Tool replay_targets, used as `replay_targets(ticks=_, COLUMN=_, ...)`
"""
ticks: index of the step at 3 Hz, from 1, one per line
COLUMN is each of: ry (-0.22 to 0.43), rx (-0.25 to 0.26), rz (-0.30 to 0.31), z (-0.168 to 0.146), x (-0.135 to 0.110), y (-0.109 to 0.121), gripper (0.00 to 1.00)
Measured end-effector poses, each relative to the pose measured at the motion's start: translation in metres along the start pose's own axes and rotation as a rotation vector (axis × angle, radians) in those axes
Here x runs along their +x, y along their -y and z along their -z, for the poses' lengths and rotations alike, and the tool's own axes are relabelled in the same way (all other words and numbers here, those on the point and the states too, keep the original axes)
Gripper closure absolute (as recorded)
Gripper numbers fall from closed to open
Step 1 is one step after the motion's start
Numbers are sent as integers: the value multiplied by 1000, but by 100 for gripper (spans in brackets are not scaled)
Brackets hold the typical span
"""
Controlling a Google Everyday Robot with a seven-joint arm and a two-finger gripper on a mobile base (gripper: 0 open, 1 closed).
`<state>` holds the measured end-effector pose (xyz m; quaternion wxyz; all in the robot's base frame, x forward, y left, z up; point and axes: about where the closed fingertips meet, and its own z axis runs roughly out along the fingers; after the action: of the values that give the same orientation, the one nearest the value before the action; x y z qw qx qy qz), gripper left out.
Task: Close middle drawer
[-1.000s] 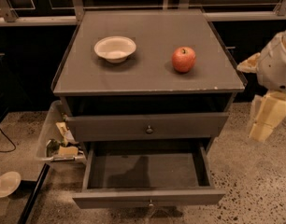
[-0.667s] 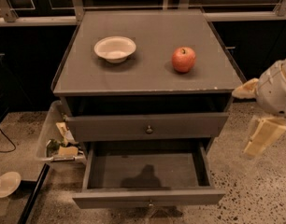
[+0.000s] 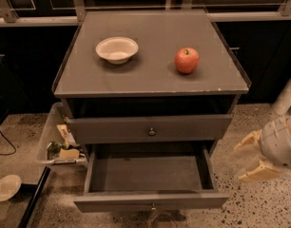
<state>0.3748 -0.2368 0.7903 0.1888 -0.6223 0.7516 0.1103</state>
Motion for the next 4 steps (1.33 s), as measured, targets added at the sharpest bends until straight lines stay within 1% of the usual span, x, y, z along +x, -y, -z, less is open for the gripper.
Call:
replay_targets(ticks=2, ry=-4, rx=-2, rz=2, z=-1, x=1, y=-3, gripper=98)
replay_targets(ticks=3, ry=35, rx=-27, rz=-50, z=-20, x=18, y=-13, gripper=100)
replay_targets(ticks=4, ry=73, rx=-53, rz=-87, z=-64, x=39, y=-28, gripper=100)
